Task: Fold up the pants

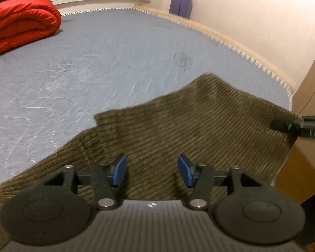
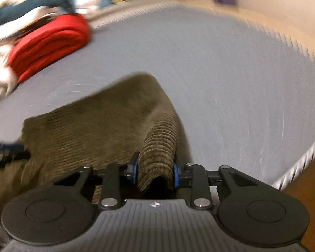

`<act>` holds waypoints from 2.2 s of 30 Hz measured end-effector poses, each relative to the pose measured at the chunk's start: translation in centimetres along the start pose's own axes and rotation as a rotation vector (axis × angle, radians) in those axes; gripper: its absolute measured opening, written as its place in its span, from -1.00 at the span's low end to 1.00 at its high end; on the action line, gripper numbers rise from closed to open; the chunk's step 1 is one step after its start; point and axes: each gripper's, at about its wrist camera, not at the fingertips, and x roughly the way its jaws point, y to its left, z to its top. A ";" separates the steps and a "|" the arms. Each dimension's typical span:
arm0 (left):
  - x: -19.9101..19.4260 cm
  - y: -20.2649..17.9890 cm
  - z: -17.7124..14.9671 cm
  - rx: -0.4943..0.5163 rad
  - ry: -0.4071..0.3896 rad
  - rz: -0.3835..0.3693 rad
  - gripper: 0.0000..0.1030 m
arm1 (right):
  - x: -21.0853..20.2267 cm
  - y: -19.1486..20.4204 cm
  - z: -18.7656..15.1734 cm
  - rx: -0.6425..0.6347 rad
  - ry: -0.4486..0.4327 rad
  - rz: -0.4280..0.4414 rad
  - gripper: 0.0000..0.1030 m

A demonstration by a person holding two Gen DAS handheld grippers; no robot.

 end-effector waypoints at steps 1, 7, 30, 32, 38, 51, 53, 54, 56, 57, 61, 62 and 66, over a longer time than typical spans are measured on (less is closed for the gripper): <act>-0.4 0.1 0.2 -0.024 -0.018 -0.034 0.31 | -1.0 1.3 0.0 -0.080 -0.047 -0.003 -0.43; -3.3 0.8 2.0 -0.222 -0.159 -0.354 0.70 | -6.2 10.1 -2.5 -0.546 -0.278 0.028 -0.44; -12.4 10.1 -2.1 -0.249 -0.126 0.006 -0.57 | -11.6 25.6 -9.0 -1.125 -0.236 0.523 -0.25; -14.3 12.8 -3.2 -0.318 -0.118 0.068 -0.57 | -12.5 26.1 -7.8 -1.067 -0.171 0.662 -0.24; -18.7 22.4 -7.2 -0.548 -0.059 0.308 -0.32 | -12.2 26.6 -4.2 -0.871 0.029 0.964 -0.20; -16.5 29.3 -11.1 -0.775 0.078 0.133 0.89 | 6.4 22.3 2.5 -0.071 0.321 0.583 0.45; -15.6 29.7 -11.7 -0.795 0.082 0.102 0.93 | 9.3 21.5 2.4 0.033 0.427 0.626 0.46; -15.4 29.7 -11.9 -0.798 0.084 0.087 0.93 | 10.3 21.3 2.2 0.063 0.455 0.635 0.48; -14.8 29.4 -12.0 -0.785 0.092 0.066 0.90 | 12.3 21.4 1.6 0.096 0.492 0.642 0.51; -14.5 29.2 -12.0 -0.775 0.098 0.062 0.89 | 13.1 21.4 1.5 0.108 0.508 0.656 0.51; -12.6 27.6 -11.0 -0.689 0.119 0.109 0.72 | 14.1 22.5 1.9 0.085 0.489 0.667 0.32; -12.7 27.5 -10.7 -0.680 0.117 0.117 0.64 | 14.2 22.8 2.0 0.080 0.476 0.662 0.19; -13.3 26.3 -10.1 -0.638 0.103 0.151 0.39 | 12.9 22.4 1.9 0.083 0.421 0.670 -0.15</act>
